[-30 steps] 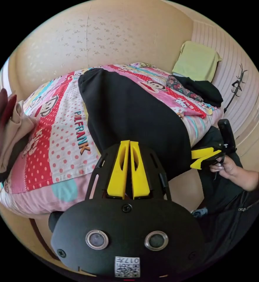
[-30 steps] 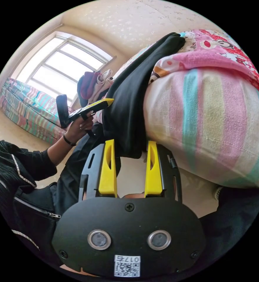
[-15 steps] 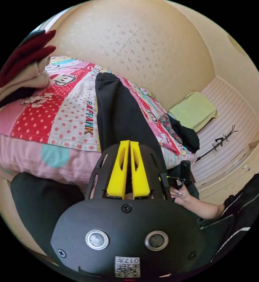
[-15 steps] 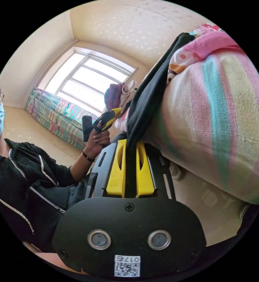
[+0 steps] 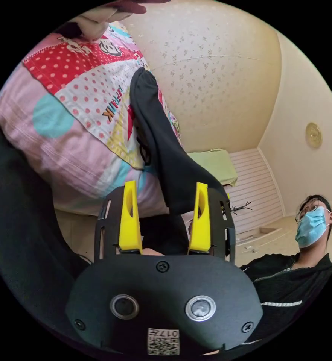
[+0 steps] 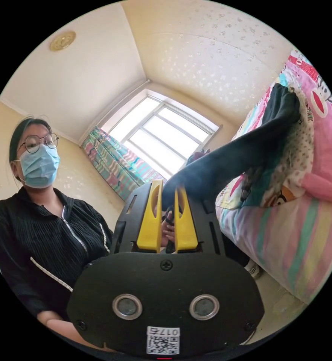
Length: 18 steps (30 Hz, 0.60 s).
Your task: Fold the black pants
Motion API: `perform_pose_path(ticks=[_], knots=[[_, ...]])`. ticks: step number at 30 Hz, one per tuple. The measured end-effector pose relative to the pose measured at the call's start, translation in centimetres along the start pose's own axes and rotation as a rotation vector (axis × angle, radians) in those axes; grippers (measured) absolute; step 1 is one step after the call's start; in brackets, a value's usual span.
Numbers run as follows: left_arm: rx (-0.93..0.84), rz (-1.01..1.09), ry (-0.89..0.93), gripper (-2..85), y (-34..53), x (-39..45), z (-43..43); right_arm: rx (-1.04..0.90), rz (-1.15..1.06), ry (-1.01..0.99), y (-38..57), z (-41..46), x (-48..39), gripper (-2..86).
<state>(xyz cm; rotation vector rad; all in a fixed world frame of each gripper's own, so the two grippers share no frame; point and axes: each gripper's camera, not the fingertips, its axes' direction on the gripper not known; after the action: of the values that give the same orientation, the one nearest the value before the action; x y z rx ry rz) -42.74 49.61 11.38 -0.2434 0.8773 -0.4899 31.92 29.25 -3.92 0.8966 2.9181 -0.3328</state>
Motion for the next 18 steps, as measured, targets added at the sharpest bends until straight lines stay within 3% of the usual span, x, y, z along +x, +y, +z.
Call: perform_pose_path(ticks=[5,11,15,18], knots=[[0.032,-0.092,0.435,19.7,-1.5,-3.2,3.7,-0.035,-0.043,0.039,-3.5,0.7,-1.8,2.0],[0.123,-0.098,0.817,14.0,-1.6,-5.5,5.2,0.016,0.016,0.024,-4.3,-0.5,-0.4,2.4],[0.137,-0.070,0.870,5.7,-2.0,-5.2,3.9,0.059,0.065,0.006,-3.9,-2.2,1.5,3.0],[0.107,-0.014,0.766,4.5,-2.9,-3.8,1.6,0.013,0.093,0.062,-3.5,-3.0,2.7,3.6]])
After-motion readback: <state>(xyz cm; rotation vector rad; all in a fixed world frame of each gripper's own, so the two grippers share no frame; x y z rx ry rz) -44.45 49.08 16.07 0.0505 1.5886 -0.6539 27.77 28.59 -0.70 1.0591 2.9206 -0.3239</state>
